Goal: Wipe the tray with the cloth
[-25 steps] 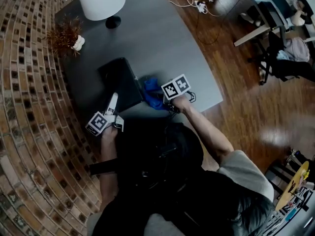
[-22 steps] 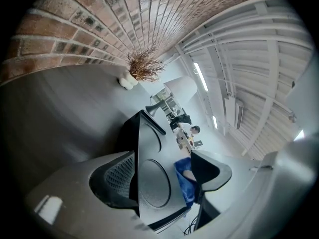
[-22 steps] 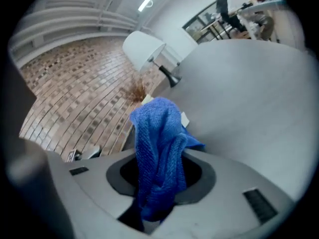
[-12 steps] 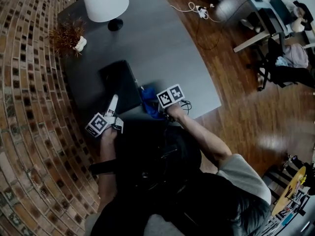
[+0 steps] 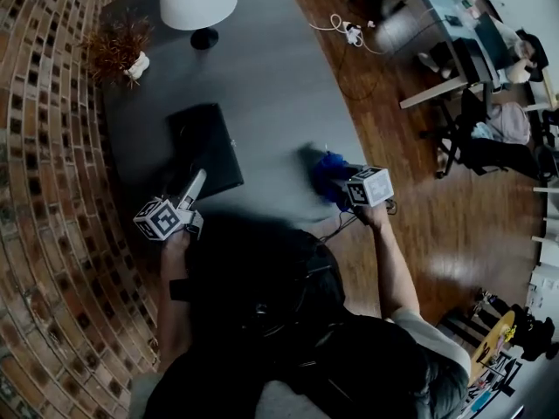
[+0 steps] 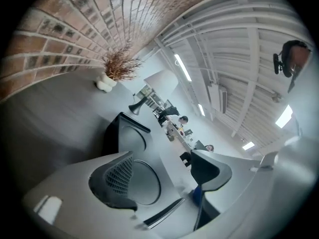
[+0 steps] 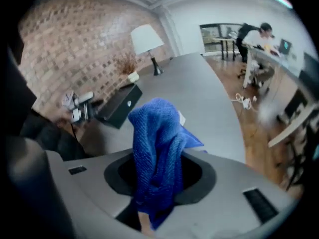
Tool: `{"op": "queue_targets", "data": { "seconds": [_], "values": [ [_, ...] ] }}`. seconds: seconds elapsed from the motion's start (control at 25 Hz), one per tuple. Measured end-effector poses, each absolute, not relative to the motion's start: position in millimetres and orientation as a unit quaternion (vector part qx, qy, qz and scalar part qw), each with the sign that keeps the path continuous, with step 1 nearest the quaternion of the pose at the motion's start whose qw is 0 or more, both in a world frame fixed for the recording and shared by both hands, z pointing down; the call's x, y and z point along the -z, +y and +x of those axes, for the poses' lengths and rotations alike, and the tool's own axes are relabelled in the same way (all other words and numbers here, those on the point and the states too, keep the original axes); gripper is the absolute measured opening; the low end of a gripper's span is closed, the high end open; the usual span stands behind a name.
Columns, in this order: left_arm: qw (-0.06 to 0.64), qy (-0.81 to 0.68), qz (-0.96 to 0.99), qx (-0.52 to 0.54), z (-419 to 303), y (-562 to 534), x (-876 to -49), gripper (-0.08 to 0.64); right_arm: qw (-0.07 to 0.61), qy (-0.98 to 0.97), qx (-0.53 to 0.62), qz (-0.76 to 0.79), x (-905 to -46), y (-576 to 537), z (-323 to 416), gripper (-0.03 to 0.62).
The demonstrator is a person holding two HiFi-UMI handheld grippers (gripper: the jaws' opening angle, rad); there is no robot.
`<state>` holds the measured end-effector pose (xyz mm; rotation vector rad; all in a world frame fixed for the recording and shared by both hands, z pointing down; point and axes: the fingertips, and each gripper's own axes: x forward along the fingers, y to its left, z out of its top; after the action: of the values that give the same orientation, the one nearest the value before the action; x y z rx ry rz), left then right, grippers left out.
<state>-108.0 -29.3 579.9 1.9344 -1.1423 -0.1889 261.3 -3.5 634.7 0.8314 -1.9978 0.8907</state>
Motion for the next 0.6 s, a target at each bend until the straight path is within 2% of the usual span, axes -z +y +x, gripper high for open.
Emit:
{"op": "queue_targets", "data": {
  "seconds": [0.12, 0.16, 0.28, 0.44, 0.52, 0.6],
  "values": [
    [0.408, -0.432, 0.802, 0.054, -87, -26, -575, 0.347, 0.537, -0.756, -0.238, 0.289, -674, 25, 286, 0.205],
    [0.402, -0.425, 0.81, 0.043, -81, -24, -575, 0.347, 0.569, -0.746, -0.215, 0.271, -685, 34, 289, 0.283],
    [0.386, -0.413, 0.825, 0.018, -73, -22, -576, 0.347, 0.619, -0.723, -0.143, 0.27, -668, 29, 298, 0.299],
    [0.378, -0.411, 0.83, 0.009, -72, -21, -579, 0.347, 0.607, -0.728, -0.021, 0.317, -588, -27, 284, 0.296],
    [0.375, -0.409, 0.832, 0.006, -71, -20, -581, 0.337, 0.571, -0.758, 0.037, 0.314, -557, -47, 242, 0.247],
    [0.372, -0.407, 0.834, 0.004, -71, -21, -581, 0.336, 0.539, -0.789, 0.07, 0.285, -550, -56, 185, 0.293]
  ]
}}
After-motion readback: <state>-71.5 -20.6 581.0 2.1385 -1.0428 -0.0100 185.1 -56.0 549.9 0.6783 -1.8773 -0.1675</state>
